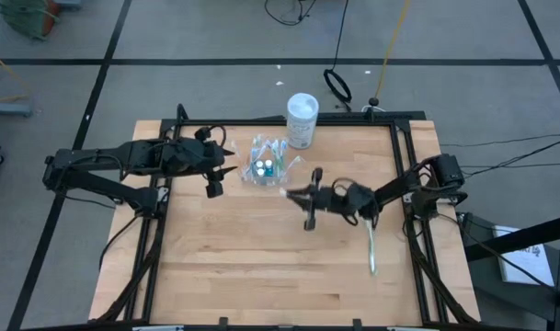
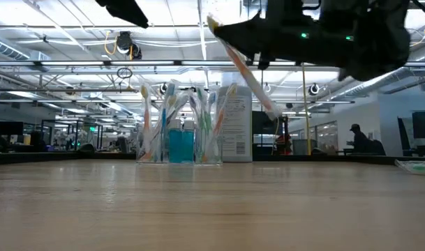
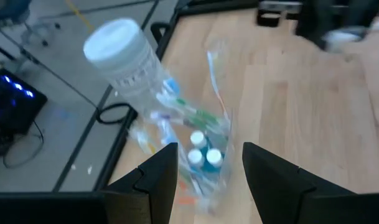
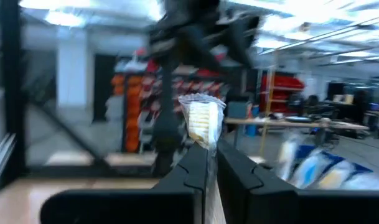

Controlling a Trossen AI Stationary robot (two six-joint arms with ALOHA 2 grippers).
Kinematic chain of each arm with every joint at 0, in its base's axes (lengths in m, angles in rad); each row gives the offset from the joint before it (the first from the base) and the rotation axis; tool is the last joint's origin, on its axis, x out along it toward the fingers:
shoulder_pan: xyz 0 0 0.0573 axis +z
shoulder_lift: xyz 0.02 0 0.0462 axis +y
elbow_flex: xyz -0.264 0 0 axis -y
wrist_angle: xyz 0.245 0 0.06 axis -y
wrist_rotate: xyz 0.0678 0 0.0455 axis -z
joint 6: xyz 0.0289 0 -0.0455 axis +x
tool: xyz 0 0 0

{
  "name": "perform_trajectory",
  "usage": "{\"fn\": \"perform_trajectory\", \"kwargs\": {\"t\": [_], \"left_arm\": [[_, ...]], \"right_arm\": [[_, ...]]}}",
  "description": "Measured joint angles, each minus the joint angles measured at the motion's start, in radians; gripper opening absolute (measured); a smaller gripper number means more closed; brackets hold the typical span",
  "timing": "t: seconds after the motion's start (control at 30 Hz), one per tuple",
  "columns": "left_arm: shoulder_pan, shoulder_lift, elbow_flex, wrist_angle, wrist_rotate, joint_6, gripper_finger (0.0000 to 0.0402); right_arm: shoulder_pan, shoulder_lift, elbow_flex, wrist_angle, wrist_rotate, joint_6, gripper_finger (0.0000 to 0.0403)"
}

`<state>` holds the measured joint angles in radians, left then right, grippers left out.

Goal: Pick & Place toothbrushing station
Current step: Put the orange toothbrush into the transparent organizer

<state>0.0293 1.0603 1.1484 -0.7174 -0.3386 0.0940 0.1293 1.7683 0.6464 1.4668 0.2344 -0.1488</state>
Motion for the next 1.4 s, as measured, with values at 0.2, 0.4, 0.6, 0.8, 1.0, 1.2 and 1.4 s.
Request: {"fn": "perform_trajectory", "kwargs": {"t": [0.2,0.4,0.6,0.8,1.0,1.2,1.4], "left_arm": [[0.0,0.034,0.0,0.072,0.086,0.034,0.0186],[0.0,0.147,-0.001,0.103,0.159,0.027,0.0186],[-0.001,0.33,-0.001,0.151,0.155,-0.08,0.0186],[-0.006,0.447,-0.002,0.267,0.221,-0.079,0.0186],[-0.022,0.489,-0.001,0.497,0.252,-0.079,0.0186],[-0.026,0.456,-0.001,0.46,0.239,-0.081,0.0186],[-0.032,0.417,-0.002,0.432,0.222,-0.085,0.0186]], "right_arm": [[-0.09,0.0,0.087,-0.002,-0.026,0.132,0.0019],[-0.135,-0.021,0.173,-0.145,-0.254,0.108,0.0017],[-0.137,-0.076,0.184,-0.309,-0.259,0.036,0.0019],[-0.136,-0.124,0.185,-0.372,-0.264,0.058,0.0019],[-0.123,-0.125,0.178,-0.38,-0.275,0.074,0.0019],[-0.12,-0.168,0.135,-0.409,-0.223,-0.023,0.0019],[-0.124,-0.302,0.079,-0.508,-0.063,-0.097,0.0013]]}}
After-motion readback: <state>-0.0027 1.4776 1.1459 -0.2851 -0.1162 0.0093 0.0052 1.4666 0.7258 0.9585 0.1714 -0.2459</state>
